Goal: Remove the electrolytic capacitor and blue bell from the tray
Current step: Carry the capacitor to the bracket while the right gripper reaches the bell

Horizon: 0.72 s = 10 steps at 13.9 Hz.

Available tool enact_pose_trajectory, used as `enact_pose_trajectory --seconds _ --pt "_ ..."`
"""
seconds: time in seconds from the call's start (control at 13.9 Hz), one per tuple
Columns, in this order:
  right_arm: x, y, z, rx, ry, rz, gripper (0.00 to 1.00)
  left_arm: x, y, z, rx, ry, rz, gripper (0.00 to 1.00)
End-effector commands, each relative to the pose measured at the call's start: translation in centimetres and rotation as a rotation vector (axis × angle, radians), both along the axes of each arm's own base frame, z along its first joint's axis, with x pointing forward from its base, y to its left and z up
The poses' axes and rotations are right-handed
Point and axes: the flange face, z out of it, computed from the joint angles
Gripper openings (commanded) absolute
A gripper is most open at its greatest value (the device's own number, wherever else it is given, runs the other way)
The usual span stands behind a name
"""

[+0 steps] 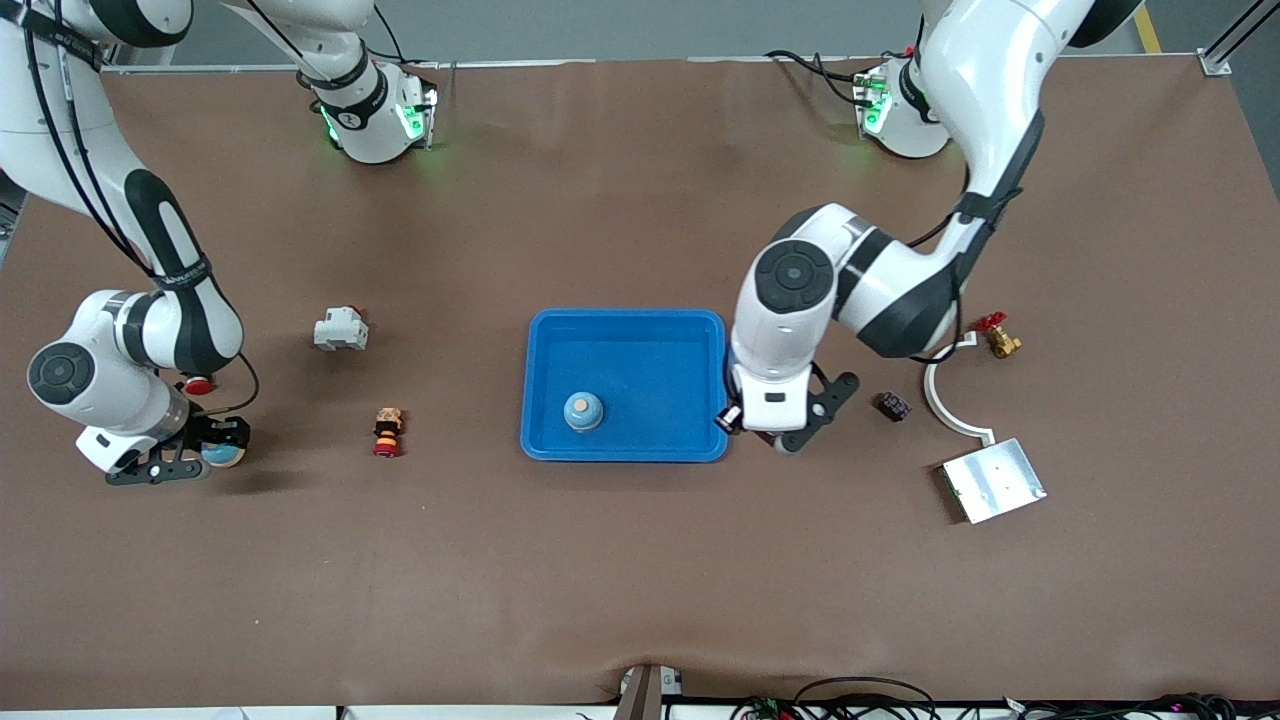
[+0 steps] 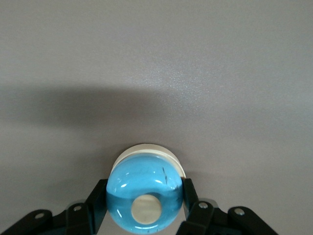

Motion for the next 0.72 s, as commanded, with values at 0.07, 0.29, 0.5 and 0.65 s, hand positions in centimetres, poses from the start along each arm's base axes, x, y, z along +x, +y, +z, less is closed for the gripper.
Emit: enact_pose_trajectory --seconds 0.07,0.29,0.5,0.65 --pt "0.7 -0.7 -0.8 -0.014 -0.014 0.012 0.12 0.8 8.1 1.7 0.052 0.127 -0.064 0.0" --pt "1.2 -0.5 0.1 -0.018 -0.021 0.016 1.0 0.4 14.4 0.3 0.088 0.221 -0.159 0.0" --pt "2.3 0.8 3.7 -0.021 0.034 0.007 1.0 0.5 22.1 -1.3 0.089 0.292 -0.251 0.0" --pt "2.8 5.8 7.8 -0.038 0.114 -0.076 1.0 0.6 26.1 -3.1 0.074 0.337 -0.272 0.0"
